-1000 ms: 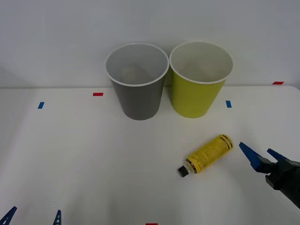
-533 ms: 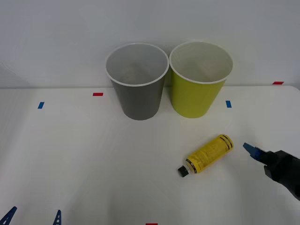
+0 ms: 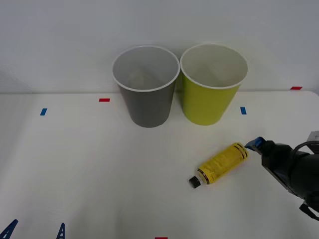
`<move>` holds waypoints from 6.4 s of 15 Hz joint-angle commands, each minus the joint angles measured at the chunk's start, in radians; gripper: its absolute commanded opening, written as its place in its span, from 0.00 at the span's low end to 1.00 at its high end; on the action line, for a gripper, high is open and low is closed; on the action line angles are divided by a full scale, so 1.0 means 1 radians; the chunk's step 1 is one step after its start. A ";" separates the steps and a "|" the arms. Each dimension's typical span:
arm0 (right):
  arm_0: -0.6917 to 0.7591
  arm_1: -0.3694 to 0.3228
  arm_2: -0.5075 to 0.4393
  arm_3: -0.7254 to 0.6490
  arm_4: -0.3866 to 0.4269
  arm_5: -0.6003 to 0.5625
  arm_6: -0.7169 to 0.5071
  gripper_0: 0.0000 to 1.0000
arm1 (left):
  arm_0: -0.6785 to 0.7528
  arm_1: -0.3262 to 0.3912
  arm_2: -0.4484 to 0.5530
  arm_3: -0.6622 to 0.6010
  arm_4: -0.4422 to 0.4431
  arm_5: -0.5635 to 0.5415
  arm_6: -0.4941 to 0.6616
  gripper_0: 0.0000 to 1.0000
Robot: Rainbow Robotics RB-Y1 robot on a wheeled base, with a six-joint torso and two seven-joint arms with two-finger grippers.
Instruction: Put cans in the gray bin and PET bottles in the light green bin.
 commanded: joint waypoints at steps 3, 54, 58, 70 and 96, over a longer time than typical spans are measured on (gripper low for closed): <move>-0.176 -0.013 0.040 0.119 -0.154 0.142 -0.186 0.99 | 0.000 0.000 0.000 0.000 0.000 0.000 0.000 1.00; -0.660 -0.042 0.480 0.694 -0.302 0.062 -0.372 0.00 | 0.000 0.000 0.000 0.000 0.000 0.000 0.000 1.00; -0.650 -0.039 0.468 0.676 -0.279 0.062 -0.344 0.00 | 0.000 0.000 0.000 0.000 0.000 0.000 0.000 1.00; -0.380 0.048 0.167 0.341 -0.031 0.148 0.337 0.00 | 0.000 0.000 0.000 0.000 0.000 0.000 0.000 1.00; -0.188 0.430 -0.088 -0.106 0.244 -0.036 1.169 0.00 | 0.000 0.000 0.000 0.000 0.000 0.000 0.000 1.00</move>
